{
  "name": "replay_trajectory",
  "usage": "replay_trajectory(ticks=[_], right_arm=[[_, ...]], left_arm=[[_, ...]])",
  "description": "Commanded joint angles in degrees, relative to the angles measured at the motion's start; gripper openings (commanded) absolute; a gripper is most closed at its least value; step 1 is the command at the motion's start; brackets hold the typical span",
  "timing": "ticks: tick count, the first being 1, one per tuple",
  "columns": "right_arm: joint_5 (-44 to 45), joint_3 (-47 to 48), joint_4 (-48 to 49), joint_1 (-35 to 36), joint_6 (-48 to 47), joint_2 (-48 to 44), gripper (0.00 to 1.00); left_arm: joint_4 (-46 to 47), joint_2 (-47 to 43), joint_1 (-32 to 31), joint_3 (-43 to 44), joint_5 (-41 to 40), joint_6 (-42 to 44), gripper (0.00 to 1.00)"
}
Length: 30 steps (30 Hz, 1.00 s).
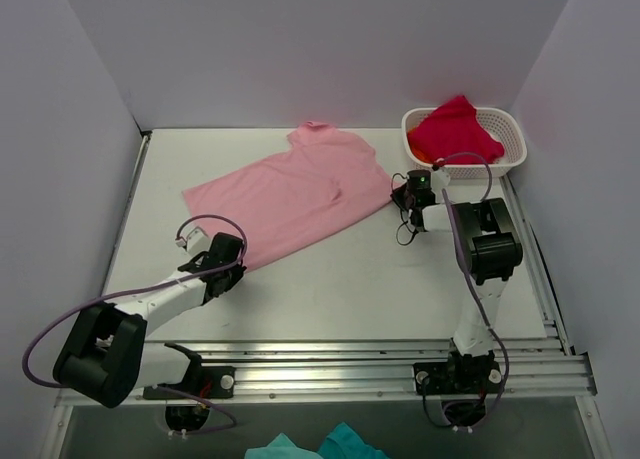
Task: Fold and stack the t-shirts
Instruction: Grap the side of the flattened tshirt furthest away from the robot with both arms
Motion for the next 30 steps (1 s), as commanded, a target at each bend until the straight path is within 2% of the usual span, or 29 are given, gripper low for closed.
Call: replay_trajectory(ticks=[1,8,13,18,28,29,30], right_arm=[[2.93,-4.94,-7.79,-0.93,-0.31,-2.02,0.00],[5.74,-12.59,-11.12,0.56,1.71,-10.36,0.00],[11.89,-15.93,-19.99,2.93,3.81,-17.30,0.00],[14.62,-18.74,-28.34,7.06,6.62,-22.23,0.00],[14.27,-28.24,-35.29,18.05,14.19,-36.82,0.00],[14.62,-28.41,-35.99,18.14,13.75,-39.27,0.01],[15.58,-28.59,-37.39,18.23,13.84,-40.51,0.17]], left_arm=[[0.47,-0.37,3.73,1.33,1.17,4.59,0.02],[1.79,-0.98,8.49,1.51,5.13,7.33,0.02],[0.39,-2.30,10.42,1.86,6.10,8.65,0.02],[-0.32,-3.88,13.67,1.16,7.77,9.70,0.02],[0.30,-5.20,16.84,-0.08,9.71,9.44,0.02],[0.21,-5.46,16.93,-0.34,9.97,9.35,0.02],[0.21,-5.82,16.93,-0.51,10.41,9.44,0.02]])
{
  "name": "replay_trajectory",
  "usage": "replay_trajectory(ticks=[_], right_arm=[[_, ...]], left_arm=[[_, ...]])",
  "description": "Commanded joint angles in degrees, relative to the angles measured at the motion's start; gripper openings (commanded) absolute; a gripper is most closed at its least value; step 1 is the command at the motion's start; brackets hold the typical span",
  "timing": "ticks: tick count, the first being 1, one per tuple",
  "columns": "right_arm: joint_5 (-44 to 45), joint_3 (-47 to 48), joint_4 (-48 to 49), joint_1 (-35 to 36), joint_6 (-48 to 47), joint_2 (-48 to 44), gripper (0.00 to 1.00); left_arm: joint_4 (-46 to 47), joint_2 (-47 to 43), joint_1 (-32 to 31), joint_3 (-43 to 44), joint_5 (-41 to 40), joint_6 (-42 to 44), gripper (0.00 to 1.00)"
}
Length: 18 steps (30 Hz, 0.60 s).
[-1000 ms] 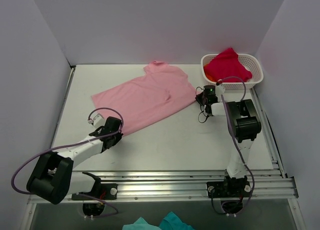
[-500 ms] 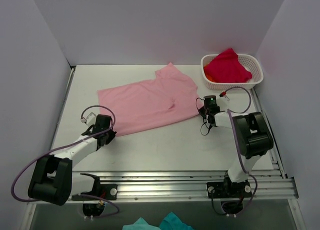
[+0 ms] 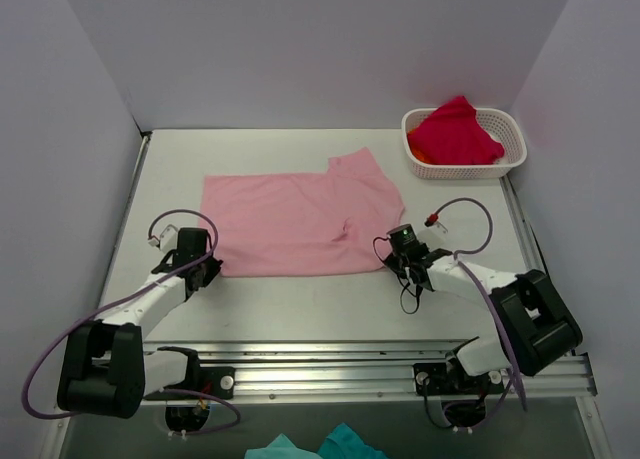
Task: Fold and stack the t-shirts
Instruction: Grap the side of the flattened tshirt furthest away from the robot with both arms
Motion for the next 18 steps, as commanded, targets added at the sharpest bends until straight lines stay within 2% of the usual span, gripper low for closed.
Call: replay_trajectory(ticks=[1,2,3,4,5,6,7,10,14,17,18], right_arm=[[3.74,-0.68,-9.27,0.48,1.69,-6.00,0.37],[3.83,-0.59,-9.55,0.74,0.03,-8.45,0.63],[4.27,-0.07,-12.68,0.83,-0.25,-9.35,0.98],[6.10,1.68,-14.54,0.92,-0.51,-10.05,1.00],[7.16,2.83,-16.39,1.01,-1.12,-11.54,1.00],[8.22,3.88,-20.32,1.10,-1.65,-12.34,1.00],[10.49,5.81,-22.01,1.27,-1.74,-14.43,1.00],[13.14,8.19,-26.07,1.71,-2.71,-18.57,1.00],[13.07,11.35,-16.70,1.80,-11.75,-23.51,1.00],[9.22,16.70,-7.02,1.54,-22.90,-14.93,1.00],[8.24,24.55,-7.44,0.49,-25.27,-10.98,1.00]], left_arm=[[0.16,-2.67,0.43,-0.32,1.89,0.92,0.06],[-0.27,-3.11,0.43,-0.23,3.28,1.00,0.25],[-0.45,-3.64,0.43,-0.15,4.25,1.09,0.39],[-0.45,-4.95,0.34,-0.06,5.39,1.70,0.57],[-1.67,-5.74,0.34,0.12,6.97,1.88,0.93],[-3.07,-6.62,0.25,0.90,7.68,1.97,0.98],[-5.70,-8.98,0.25,1.35,8.12,2.06,0.94],[-9.58,-15.30,0.25,3.28,8.57,2.50,0.94],[-13.72,-21.74,0.25,7.67,6.29,4.42,0.94],[-9.87,-19.83,0.43,12.67,2.95,9.25,0.94],[-7.42,-18.42,0.51,13.91,1.90,14.05,0.94]])
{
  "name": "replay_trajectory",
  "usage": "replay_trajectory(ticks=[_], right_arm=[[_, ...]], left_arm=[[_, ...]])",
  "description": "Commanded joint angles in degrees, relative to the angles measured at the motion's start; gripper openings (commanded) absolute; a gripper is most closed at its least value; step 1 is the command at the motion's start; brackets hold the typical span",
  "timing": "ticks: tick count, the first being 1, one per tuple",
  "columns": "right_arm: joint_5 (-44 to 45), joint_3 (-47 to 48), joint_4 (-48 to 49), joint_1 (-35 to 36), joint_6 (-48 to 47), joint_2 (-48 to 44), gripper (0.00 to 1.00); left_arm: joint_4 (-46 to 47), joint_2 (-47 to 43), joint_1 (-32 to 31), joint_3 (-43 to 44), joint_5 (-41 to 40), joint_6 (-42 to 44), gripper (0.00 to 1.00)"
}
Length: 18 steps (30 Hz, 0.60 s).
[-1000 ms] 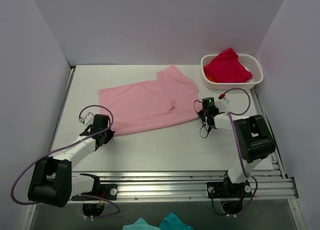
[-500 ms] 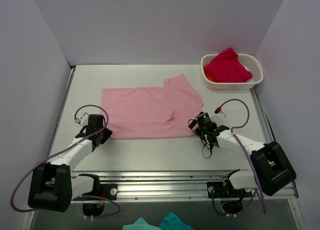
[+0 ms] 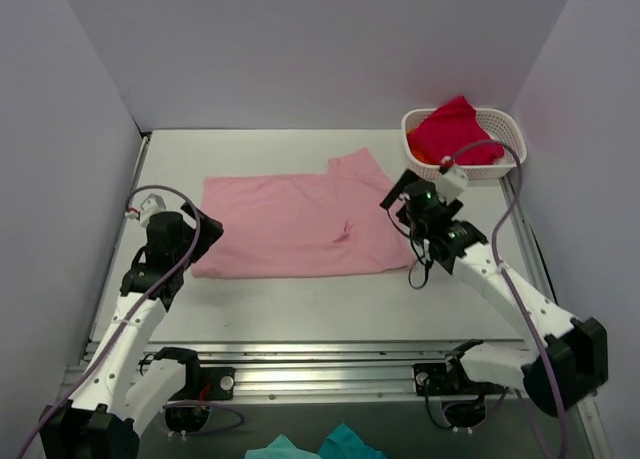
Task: Fold and stack the t-shirts
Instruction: Grap the side of the flattened tshirt furthest away from the robot with both arms
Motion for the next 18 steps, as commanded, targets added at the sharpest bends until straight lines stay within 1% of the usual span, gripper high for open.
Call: replay_trajectory(ticks=[1,2,3,4,5,6,7,8,9,10,11,12,13,15,16,17,18], right_arm=[[-1.67,15.67,4.40,-1.59,-15.18,16.67,1.00],[-2.11,24.59,1.41,-2.12,-16.00,20.58,0.99],[-4.29,28.51,0.77,-3.00,-16.71,24.45,0.99],[-7.18,32.29,0.42,-5.18,-18.45,31.27,0.99],[-9.65,36.33,-0.37,-6.16,-18.73,34.47,1.00],[-11.93,44.20,-2.90,-6.95,-18.65,37.72,1.00],[-12.39,47.50,-3.45,-8.44,-18.65,42.98,1.00],[-12.48,50.58,-4.67,-9.15,-18.99,45.12,0.99],[-12.83,53.48,-5.29,-9.94,-19.43,47.14,0.98],[-13.88,57.34,-5.21,-10.64,-20.39,49.86,0.98],[-14.07,58.16,-4.51,-11.78,-21.27,50.67,0.98],[-14.68,58.69,-2.85,-12.49,-22.50,51.37,0.98],[-17.64,58.79,-1.88,-13.28,-23.12,52.34,0.98],[-20.38,59.05,0.06,-15.74,-23.13,53.48,0.97],[-22.83,59.40,0.32,-16.53,-22.87,54.88,0.97],[-24.25,60.27,0.94,-17.76,-22.60,55.59,0.96],[-25.39,60.72,1.20,-18.20,-22.25,56.30,0.96]], left_arm=[[8.82,5.97,0.36,7.98,-4.10,10.75,0.94],[10.61,8.44,0.71,9.49,-4.54,12.94,0.94],[11.06,10.99,1.41,11.42,-4.63,14.18,0.94],[11.33,16.76,3.07,15.53,-2.98,14.63,0.94],[12.03,19.86,3.69,17.57,-1.83,15.51,0.94],[12.47,22.68,4.31,19.76,-0.95,17.95,0.94],[12.56,28.88,5.36,22.05,-0.33,19.54,0.94],[12.30,32.08,5.98,26.86,-0.24,20.77,0.94],[11.95,34.98,6.77,29.25,0.46,22.79,0.94],[11.51,40.75,7.65,31.63,1.86,23.85,0.94],[11.16,43.68,8.70,33.74,4.66,24.65,0.95],[10.72,46.15,10.54,37.24,5.64,25.87,0.95],[9.85,50.52,11.17,38.75,6.17,26.41,0.95],[10.27,55.46,13.54,40.52,8.28,26.94,0.96],[12.10,56.88,14.41,40.70,9.25,26.68,0.96],[12.99,58.46,16.25,40.88,12.82,26.15,0.96],[13.78,59.95,17.05,41.84,14.51,24.93,0.96]])
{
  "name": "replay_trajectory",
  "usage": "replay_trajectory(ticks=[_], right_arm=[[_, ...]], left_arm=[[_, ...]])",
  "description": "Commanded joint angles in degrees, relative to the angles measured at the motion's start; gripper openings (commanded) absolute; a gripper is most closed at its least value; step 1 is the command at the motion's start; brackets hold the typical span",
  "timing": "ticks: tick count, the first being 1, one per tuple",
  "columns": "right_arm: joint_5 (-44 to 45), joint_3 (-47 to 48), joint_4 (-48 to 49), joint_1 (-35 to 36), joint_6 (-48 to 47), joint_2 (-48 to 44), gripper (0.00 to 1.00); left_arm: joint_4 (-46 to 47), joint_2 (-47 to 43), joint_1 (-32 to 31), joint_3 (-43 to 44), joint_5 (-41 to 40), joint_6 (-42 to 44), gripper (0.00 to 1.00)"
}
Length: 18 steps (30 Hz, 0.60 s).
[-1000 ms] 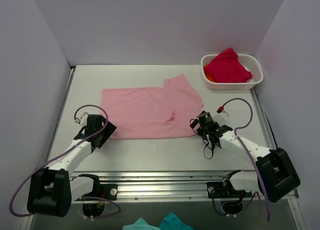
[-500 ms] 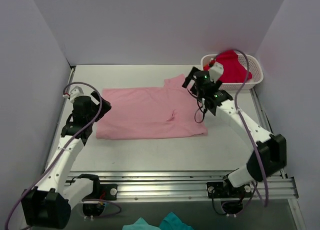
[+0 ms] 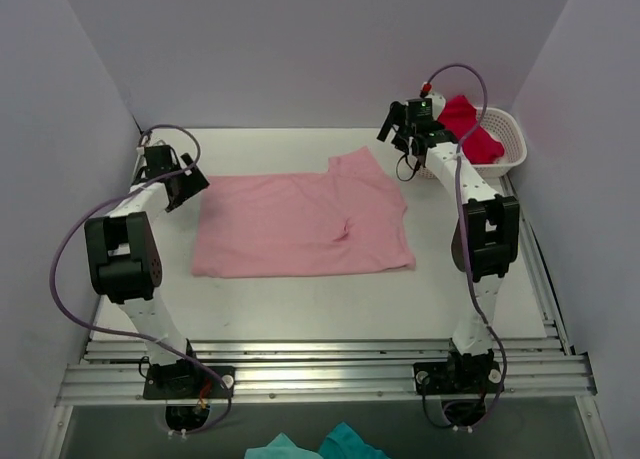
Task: Fold and stack the t-shirts
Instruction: Grap the side of the flattened tshirt furthest away from the robot with both arms
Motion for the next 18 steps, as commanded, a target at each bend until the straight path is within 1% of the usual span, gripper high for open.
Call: replay_trajectory(ticks=[1,2,3,5,11,18], right_arm=[[-6.37,4.13,2.36,-2.16,-1.18,1.72,0.96],[-8.89,4.40,3.41,-2.34,-1.00,2.08,0.96],[-9.27,4.48,3.86,-2.43,-0.65,2.61,0.96],[-9.97,3.87,5.26,-2.43,-0.21,3.22,0.96],[-11.03,2.38,8.68,-2.87,0.93,4.19,0.96],[-11.82,1.94,9.92,-3.66,1.11,4.99,0.96]], left_arm=[[3.93,5.73,3.86,3.88,8.64,0.83,0.96],[4.20,7.41,4.21,4.75,10.05,0.57,0.97],[4.20,10.13,4.56,6.68,11.98,-0.13,0.99],[5.34,12.69,4.65,8.18,14.97,-1.01,1.00],[10.00,15.95,4.65,9.51,19.20,-4.79,1.00],[8.95,20.69,4.39,14.43,19.38,-6.02,1.00]])
